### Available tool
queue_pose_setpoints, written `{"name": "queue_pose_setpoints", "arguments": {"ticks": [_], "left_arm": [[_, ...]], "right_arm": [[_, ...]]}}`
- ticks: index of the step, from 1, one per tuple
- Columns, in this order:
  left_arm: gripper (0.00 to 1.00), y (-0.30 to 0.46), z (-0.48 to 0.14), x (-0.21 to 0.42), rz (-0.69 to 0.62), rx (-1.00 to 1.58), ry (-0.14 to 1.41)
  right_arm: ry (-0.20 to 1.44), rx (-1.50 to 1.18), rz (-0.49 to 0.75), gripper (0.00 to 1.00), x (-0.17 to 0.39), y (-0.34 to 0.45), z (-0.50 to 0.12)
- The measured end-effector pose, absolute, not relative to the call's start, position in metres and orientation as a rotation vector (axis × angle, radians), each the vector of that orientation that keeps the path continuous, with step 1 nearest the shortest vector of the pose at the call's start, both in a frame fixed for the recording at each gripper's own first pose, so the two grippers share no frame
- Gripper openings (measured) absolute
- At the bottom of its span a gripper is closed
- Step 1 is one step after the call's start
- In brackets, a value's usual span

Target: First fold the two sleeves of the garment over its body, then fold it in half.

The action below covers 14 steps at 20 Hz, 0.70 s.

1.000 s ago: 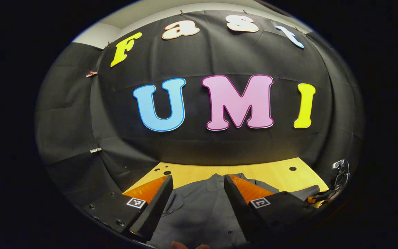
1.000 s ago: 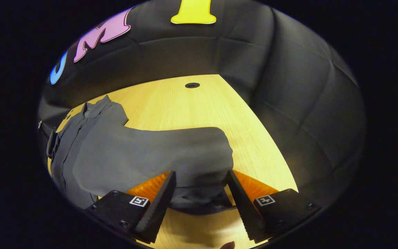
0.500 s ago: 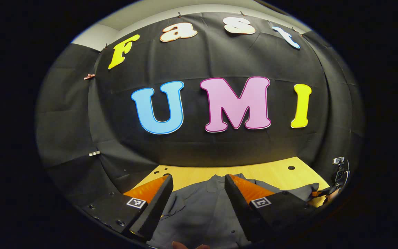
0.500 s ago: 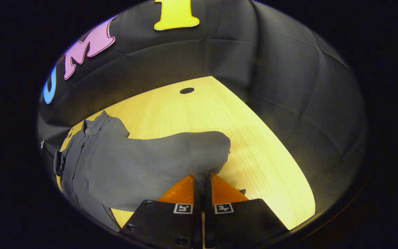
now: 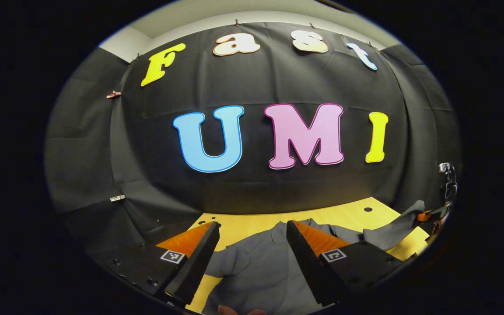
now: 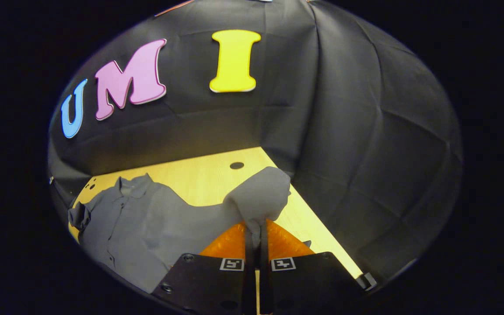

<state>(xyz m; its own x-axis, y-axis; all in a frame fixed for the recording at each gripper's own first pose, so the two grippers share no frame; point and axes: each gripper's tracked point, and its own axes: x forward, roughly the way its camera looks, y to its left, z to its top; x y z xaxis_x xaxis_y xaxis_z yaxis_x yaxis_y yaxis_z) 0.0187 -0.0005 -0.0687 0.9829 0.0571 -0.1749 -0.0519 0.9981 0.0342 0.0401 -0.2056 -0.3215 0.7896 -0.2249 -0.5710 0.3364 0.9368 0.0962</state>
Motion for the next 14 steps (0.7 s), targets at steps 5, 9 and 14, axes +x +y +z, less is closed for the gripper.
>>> {"name": "queue_pose_setpoints", "arguments": {"ticks": [5,9,14], "left_arm": [[0.97,0.040,-0.079,0.019,0.020,0.003,0.165],[0.97,0.080,-0.090,0.017,0.019,-0.023,0.166],[0.97,0.140,-0.107,0.011,0.074,-0.038,0.168]], "right_arm": [[0.500,0.175,-0.307,0.07,0.033,-0.161,-0.251],[0.443,0.155,-0.266,0.08,0.044,-0.107,-0.206],[0.378,0.117,-0.156,0.07,0.076,-0.020,-0.164]]}}
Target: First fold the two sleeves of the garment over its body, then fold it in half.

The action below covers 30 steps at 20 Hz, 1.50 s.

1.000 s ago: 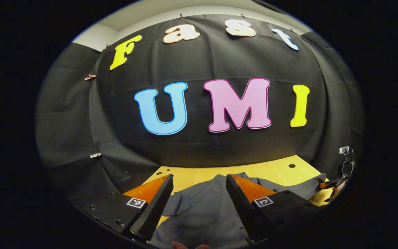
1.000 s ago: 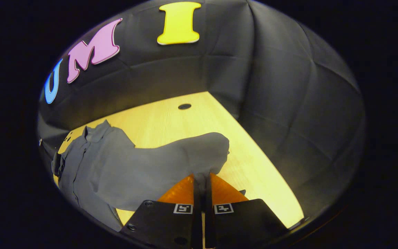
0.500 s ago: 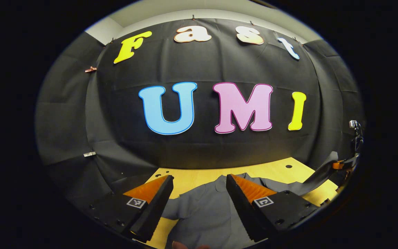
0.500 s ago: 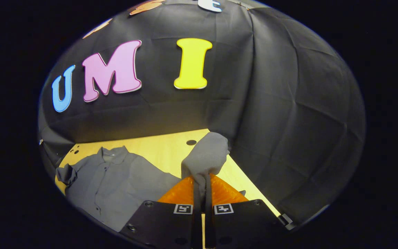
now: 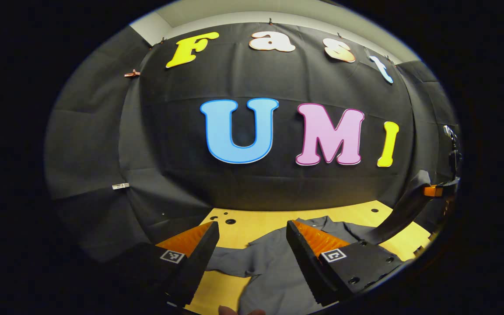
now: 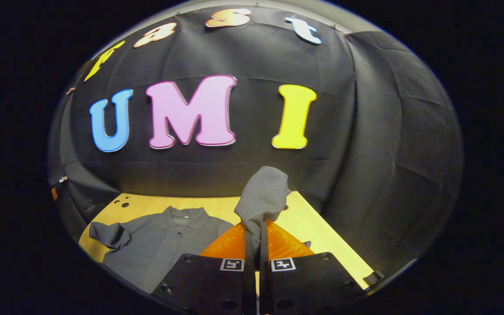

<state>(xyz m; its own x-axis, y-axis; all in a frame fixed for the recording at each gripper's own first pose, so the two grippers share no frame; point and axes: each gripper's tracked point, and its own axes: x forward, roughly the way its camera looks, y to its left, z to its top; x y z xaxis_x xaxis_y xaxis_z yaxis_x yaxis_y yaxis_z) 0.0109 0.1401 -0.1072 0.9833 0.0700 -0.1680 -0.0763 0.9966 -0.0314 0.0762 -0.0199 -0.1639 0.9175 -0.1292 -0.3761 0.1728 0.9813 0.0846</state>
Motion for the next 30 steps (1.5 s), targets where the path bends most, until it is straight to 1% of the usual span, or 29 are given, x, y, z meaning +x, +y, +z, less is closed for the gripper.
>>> {"name": "queue_pose_setpoints", "arguments": {"ticks": [4,9,14,18,21,26,27,29,30], "left_arm": [[0.97,0.182,-0.121,0.004,0.106,-0.003,0.174],[0.97,0.224,-0.145,-0.003,0.149,-0.011,0.226],[0.97,0.254,-0.167,-0.008,0.176,0.000,0.269],[0.98,0.273,-0.184,-0.002,0.179,-0.001,0.293],[0.97,0.284,-0.198,0.007,0.174,-0.001,0.306],[0.97,0.290,-0.232,0.025,0.115,-0.002,0.359],[0.97,0.291,-0.238,0.030,0.107,-0.009,0.366],[0.97,0.294,-0.250,0.042,0.094,-0.019,0.375],[0.97,0.295,-0.258,0.048,0.089,-0.025,0.384]], "right_arm": [[0.361,0.082,-0.026,0.07,0.101,0.065,-0.153],[0.401,0.041,0.123,0.07,0.121,0.166,-0.179],[0.495,-0.029,0.214,0.08,0.136,0.241,-0.248],[0.598,-0.101,0.244,0.08,0.136,0.278,-0.316],[0.687,-0.089,0.262,0.08,0.128,0.301,-0.360],[0.797,0.043,0.282,0.17,0.114,0.332,-0.396],[0.814,0.065,0.296,0.17,0.112,0.337,-0.396],[0.846,0.101,0.321,0.20,0.103,0.349,-0.399],[0.860,0.118,0.334,0.27,0.100,0.355,-0.399]]}}
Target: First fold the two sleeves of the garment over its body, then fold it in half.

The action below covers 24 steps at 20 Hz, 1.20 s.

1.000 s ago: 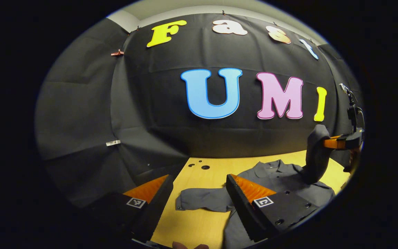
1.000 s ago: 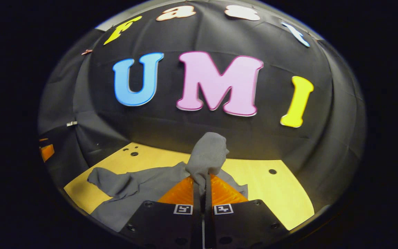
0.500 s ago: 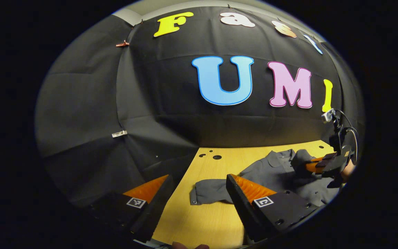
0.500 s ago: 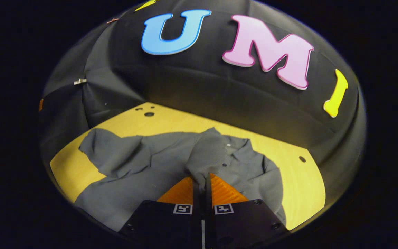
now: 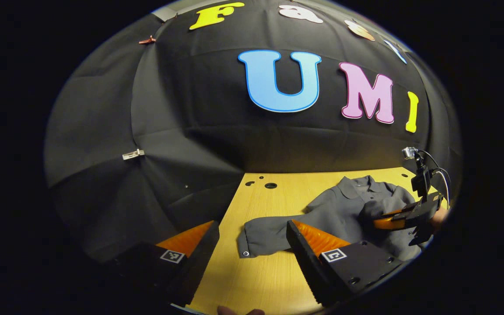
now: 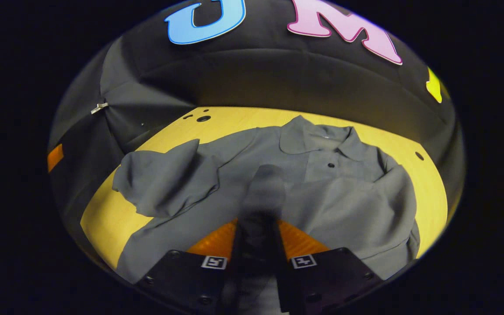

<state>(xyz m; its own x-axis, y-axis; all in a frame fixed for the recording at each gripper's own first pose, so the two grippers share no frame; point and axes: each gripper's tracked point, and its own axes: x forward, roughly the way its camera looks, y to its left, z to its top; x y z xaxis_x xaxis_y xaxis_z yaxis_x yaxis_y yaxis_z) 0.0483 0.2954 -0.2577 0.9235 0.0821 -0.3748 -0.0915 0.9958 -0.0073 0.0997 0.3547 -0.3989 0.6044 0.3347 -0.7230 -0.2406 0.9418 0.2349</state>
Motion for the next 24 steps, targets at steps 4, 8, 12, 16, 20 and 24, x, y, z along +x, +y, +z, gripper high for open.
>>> {"name": "queue_pose_setpoints", "arguments": {"ticks": [4,8,12,16,20,24], "left_arm": [[0.98,0.305,-0.303,0.071,0.080,-0.065,0.450],[0.99,0.305,-0.341,0.096,0.051,-0.097,0.508],[0.98,0.293,-0.373,0.120,0.001,-0.123,0.584],[0.96,0.291,-0.408,0.128,0.006,-0.133,0.686],[0.98,0.291,-0.432,0.132,0.020,-0.126,0.757],[0.98,0.291,-0.437,0.135,0.009,-0.004,0.753]], "right_arm": [[0.872,0.182,0.377,0.59,0.083,0.377,-0.384],[0.826,0.276,0.421,0.66,0.066,0.398,-0.343],[0.780,0.249,0.392,0.81,0.050,0.367,-0.312],[0.759,0.242,0.292,0.81,0.041,0.314,-0.298],[0.766,0.253,0.171,0.81,0.030,0.264,-0.299],[0.782,0.261,0.094,0.81,0.016,0.233,-0.304]]}}
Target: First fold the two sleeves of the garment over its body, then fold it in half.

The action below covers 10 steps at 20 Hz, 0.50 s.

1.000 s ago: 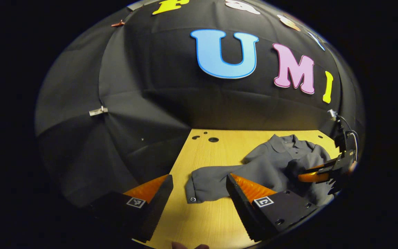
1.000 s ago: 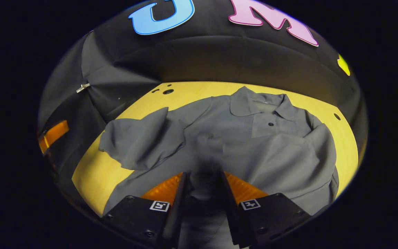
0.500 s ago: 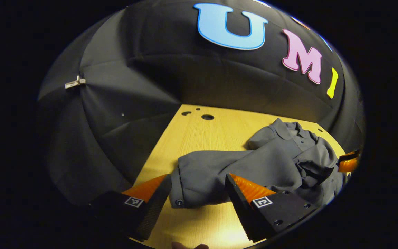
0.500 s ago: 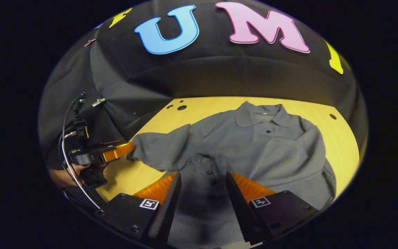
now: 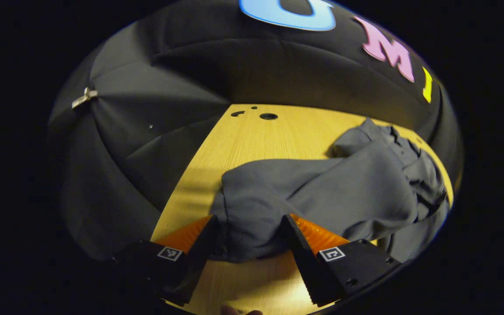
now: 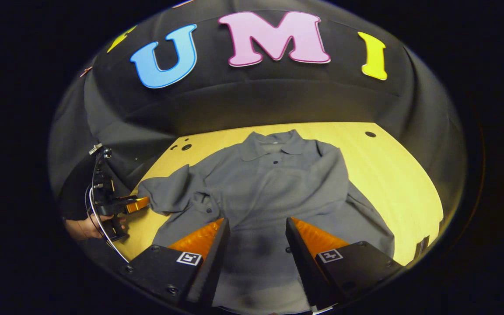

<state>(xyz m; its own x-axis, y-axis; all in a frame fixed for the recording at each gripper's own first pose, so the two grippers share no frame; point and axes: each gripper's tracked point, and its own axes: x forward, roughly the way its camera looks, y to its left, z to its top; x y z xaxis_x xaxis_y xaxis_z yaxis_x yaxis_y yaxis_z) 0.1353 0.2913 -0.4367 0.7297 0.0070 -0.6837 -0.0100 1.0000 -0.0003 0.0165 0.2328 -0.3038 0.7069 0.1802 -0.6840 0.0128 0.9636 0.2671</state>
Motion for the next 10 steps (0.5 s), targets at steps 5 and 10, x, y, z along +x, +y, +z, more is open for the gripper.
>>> {"name": "queue_pose_setpoints", "arguments": {"ticks": [5,10], "left_arm": [[0.31,0.291,-0.439,0.140,0.010,-0.023,0.724],[0.07,0.312,-0.425,0.119,0.077,-0.015,0.735]], "right_arm": [[0.789,0.237,0.080,0.81,0.002,0.216,-0.306],[0.770,0.250,0.046,0.81,-0.005,0.193,-0.300]]}}
